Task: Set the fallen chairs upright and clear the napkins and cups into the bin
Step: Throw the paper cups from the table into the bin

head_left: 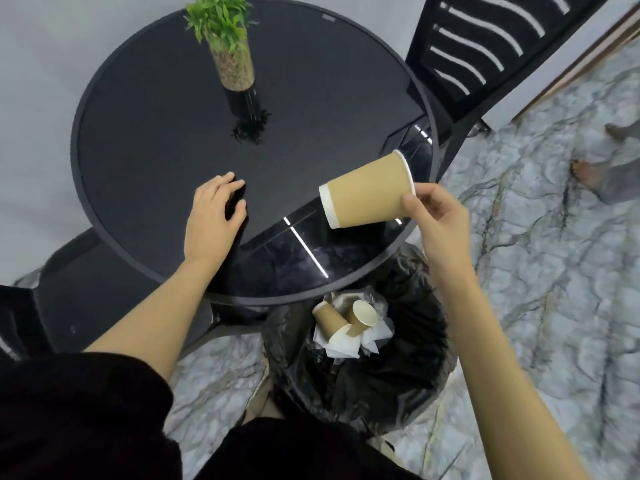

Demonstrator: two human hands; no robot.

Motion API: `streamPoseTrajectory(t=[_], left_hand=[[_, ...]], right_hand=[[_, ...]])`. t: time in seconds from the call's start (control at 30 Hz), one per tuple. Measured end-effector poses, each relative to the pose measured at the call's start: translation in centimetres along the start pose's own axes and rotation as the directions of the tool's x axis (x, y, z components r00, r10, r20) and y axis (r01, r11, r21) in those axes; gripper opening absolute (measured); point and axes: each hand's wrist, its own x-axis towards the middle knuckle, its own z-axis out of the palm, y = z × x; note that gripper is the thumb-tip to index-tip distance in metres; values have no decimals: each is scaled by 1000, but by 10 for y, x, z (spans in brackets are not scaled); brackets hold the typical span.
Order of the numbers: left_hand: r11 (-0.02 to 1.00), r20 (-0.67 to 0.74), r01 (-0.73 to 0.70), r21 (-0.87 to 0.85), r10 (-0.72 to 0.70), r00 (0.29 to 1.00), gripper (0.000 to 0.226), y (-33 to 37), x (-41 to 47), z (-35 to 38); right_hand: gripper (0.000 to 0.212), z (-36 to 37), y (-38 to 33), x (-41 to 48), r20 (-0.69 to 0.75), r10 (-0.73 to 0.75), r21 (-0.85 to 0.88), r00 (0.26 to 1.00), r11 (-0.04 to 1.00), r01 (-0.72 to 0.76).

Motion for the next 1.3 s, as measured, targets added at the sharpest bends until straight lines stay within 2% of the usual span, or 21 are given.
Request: streamPoseTrajectory(t=[0.23, 0.37, 0.5, 0.6, 0.73, 1.0, 1.13, 1.3], left_hand=[[1000, 20, 14, -11, -14, 1000, 37, 0, -5, 1], [1000, 20, 20, -12, -20, 1000, 37, 0, -7, 2], [1000, 12, 14, 6, -14, 1000, 37, 1, -7, 1], [999, 8, 3, 35, -4, 1000, 37, 2, -6, 1], [999, 1, -2, 52, 2, 1000, 37, 0, -4, 1], [994, -90, -72, 87, 80, 993, 36, -9, 1, 6], [989, -116, -112, 100, 124, 985, 37, -29, 10, 14], [989, -124, -132, 64, 139, 982, 34, -29, 10, 15]], right_hand=[[21, -66, 21, -71, -59, 93, -43, 994, 994, -96], [19, -78, 46, -102, -15, 190, -58, 982, 980, -191], [18, -71, 77, -114, 42, 256, -110, 966, 962, -250], [9, -62, 112, -113, 82, 302, -229, 950, 933, -277], [8, -46, 159, -113, 69, 374, -322, 925, 886, -334], [6, -6, 255, -117, 71, 482, -320, 873, 840, -438], [26, 5, 300, -128, 82, 505, -339, 859, 825, -452], [26, -4, 287, -134, 52, 484, -269, 873, 849, -455]])
